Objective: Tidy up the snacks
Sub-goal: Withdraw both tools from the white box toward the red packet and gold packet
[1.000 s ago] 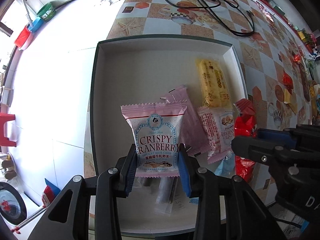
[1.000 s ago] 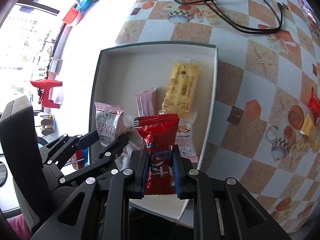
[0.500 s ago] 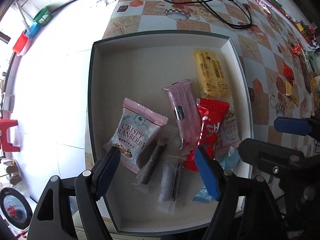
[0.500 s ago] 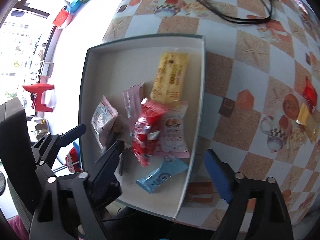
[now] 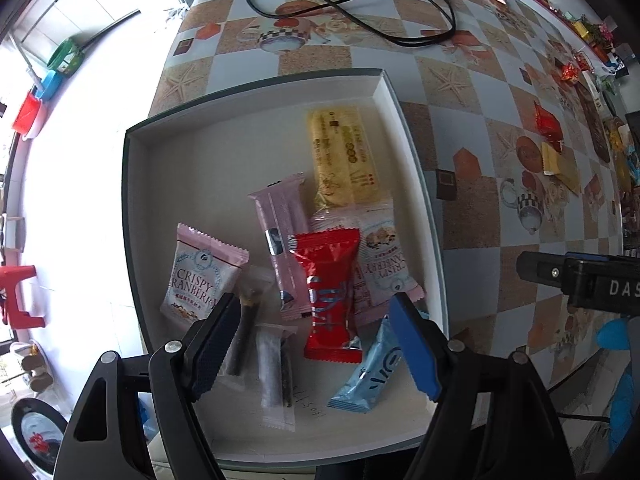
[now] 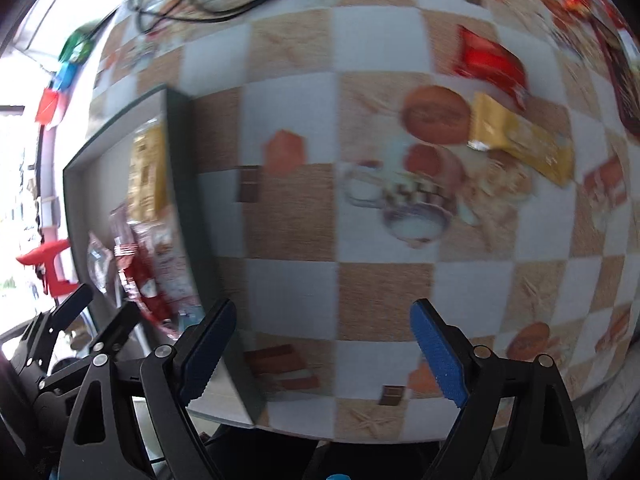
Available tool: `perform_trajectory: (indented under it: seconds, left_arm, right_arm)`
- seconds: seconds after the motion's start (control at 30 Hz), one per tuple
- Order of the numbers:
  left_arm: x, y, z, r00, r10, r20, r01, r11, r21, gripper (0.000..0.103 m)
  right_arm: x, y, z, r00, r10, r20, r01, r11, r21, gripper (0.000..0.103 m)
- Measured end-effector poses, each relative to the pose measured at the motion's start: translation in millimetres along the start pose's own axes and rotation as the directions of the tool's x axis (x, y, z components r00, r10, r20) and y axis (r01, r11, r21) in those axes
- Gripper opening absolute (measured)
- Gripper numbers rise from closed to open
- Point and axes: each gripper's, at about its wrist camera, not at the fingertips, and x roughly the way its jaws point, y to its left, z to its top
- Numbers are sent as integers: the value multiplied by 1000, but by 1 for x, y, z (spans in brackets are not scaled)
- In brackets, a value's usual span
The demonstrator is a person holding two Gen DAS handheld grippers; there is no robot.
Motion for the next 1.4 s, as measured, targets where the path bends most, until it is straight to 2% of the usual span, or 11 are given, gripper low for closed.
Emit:
perform_trajectory:
  seconds: [0.03, 0.1, 0.53, 0.87, 1.03, 1.2, 1.3, 1.4]
  left_arm:
    - [3, -3, 3, 1000, -1, -1, 1, 1000, 6, 80]
    - [2, -14, 6, 1000, -4, -2, 4, 1000, 18, 80]
    - [-6, -93, 33, 1000, -14, 0, 14, 998, 69, 80]
    - [6, -129, 52, 1000, -17, -25, 19, 997, 74, 80]
    - [10, -148, 67, 999, -39, -38, 41, 998, 54, 80]
    - [13, -160, 87, 999, -36, -39, 37, 999, 22, 80]
    - [14, -165, 97, 999, -23, -37, 23, 1000, 19, 80]
    - [15, -170, 101, 999, -5, -40, 6, 1000, 19, 80]
  right_arm:
    - [2, -10, 0, 1000, -1, -3, 1, 1000, 18, 90]
    - [4, -30, -1, 1000, 1, -9, -1, 999, 54, 103]
    - [3, -132, -2, 1000, -5, -9, 7, 980, 201, 103]
    - [-10, -208, 31, 999, -35, 32, 24, 957, 291, 103]
    - [-25, -216, 73, 996, -72, 58, 59, 978, 202, 103]
    - [-27, -201, 80, 983, -158, 93, 158, 987, 7, 103]
    - [-29, -197, 85, 980, -152, 129, 148, 988, 34, 103]
    - [-37, -208, 117, 985, -103, 141, 84, 987, 137, 103]
